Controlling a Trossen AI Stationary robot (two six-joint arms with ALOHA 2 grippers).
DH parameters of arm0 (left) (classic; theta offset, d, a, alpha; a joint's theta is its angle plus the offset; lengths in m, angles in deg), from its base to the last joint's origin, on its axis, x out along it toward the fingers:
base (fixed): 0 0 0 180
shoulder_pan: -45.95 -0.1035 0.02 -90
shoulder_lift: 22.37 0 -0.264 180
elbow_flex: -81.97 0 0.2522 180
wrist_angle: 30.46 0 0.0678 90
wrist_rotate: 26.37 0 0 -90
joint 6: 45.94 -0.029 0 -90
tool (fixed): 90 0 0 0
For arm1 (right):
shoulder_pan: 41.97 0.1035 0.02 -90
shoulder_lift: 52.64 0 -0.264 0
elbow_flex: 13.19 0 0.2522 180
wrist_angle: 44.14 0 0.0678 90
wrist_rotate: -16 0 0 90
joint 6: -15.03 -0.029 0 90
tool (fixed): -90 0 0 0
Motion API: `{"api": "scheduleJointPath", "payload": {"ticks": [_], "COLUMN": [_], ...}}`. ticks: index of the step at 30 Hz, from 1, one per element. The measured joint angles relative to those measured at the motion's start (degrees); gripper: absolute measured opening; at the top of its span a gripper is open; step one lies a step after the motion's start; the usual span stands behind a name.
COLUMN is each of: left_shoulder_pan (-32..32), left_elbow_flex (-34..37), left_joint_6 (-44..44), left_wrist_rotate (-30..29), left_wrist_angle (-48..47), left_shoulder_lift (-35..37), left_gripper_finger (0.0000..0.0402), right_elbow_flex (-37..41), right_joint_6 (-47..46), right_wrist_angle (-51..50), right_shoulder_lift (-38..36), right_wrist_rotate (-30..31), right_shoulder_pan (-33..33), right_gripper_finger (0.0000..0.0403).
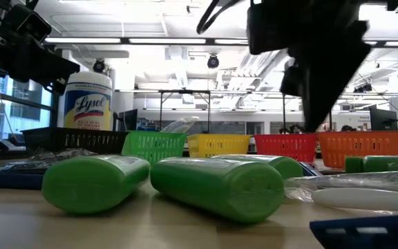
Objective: Pick & Place Travel size toiletries
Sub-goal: Put the blue razor into the black bin
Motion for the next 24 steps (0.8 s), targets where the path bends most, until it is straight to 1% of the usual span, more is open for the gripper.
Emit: {"api": "scheduleJointPath", "payload": {"ticks": [4,7,12,15,18,21,24], "left_shoulder_pan": [0.0,0.0,0.0,0.0,0.0,0.0,0.0], "left_elbow_flex": [0.0,0.0,0.0,0.0,0.0,0.0,0.0], "left_joint_6": [0.4,0.4,0.0,-0.2,-0.2,-0.2,-0.2], "left_wrist_rotate": [0.0,0.0,0.0,0.0,1.3,2.8,3.0], "left_wrist_angle": [0.0,0.0,0.0,-0.1,-0.3,-0.6,-0.8], "left_shoulder_lift": [0.0,0.0,0.0,0.0,0.0,0.0,0.0], "left_gripper_finger": [0.0,0.0,0.0,0.0,0.0,0.0,0.0], "right_elbow_flex": [0.0,0.0,0.0,0.0,0.0,0.0,0.0], "right_joint_6": [-5.6,-10.8,-21.5,-27.4,-30.5,-31.8,-31.3], "right_wrist_angle": [-1.3,-1.2,-1.4,-1.3,-2.2,-2.7,-2.6], "right_shoulder_lift": [0.0,0.1,0.1,0.4,1.9,4.2,6.9], "right_wrist_rotate": [-1.6,-1.2,-0.7,-2.6,-4.9,-8.4,-9.9], "right_shoulder_pan": [-0.1,-0.6,-2.8,-4.2,-5.0,-5.1,-5.1], "right_gripper_finger": [0.0029,0.0048,0.0119,0.0166,0.0198,0.021,0.0209]}}
